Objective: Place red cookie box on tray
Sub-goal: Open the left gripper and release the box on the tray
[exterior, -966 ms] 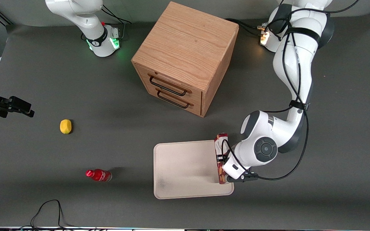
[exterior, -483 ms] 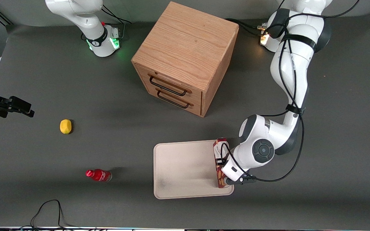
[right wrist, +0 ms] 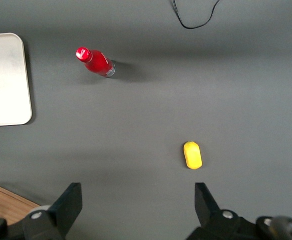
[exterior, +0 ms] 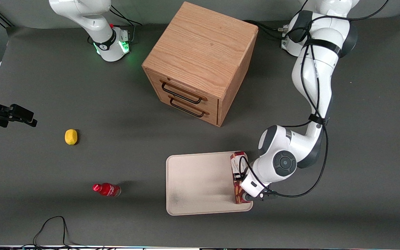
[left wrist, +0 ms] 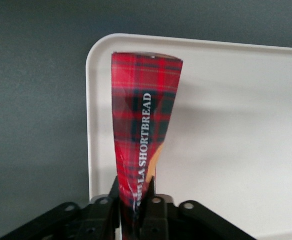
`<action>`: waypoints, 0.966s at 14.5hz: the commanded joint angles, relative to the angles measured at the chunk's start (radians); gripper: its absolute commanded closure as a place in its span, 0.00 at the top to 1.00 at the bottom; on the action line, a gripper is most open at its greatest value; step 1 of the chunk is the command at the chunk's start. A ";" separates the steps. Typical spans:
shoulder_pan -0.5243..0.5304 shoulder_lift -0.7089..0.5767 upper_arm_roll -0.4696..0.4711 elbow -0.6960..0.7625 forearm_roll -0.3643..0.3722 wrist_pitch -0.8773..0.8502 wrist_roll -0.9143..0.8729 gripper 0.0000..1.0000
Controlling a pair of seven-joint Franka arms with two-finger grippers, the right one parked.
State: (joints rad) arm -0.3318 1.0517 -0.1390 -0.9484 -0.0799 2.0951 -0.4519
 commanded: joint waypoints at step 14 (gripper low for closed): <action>0.112 -0.306 0.010 -0.093 0.034 -0.397 0.163 1.00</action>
State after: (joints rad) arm -0.2612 0.8760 -0.1296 -0.9242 -0.0536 1.7515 -0.3816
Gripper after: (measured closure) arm 0.000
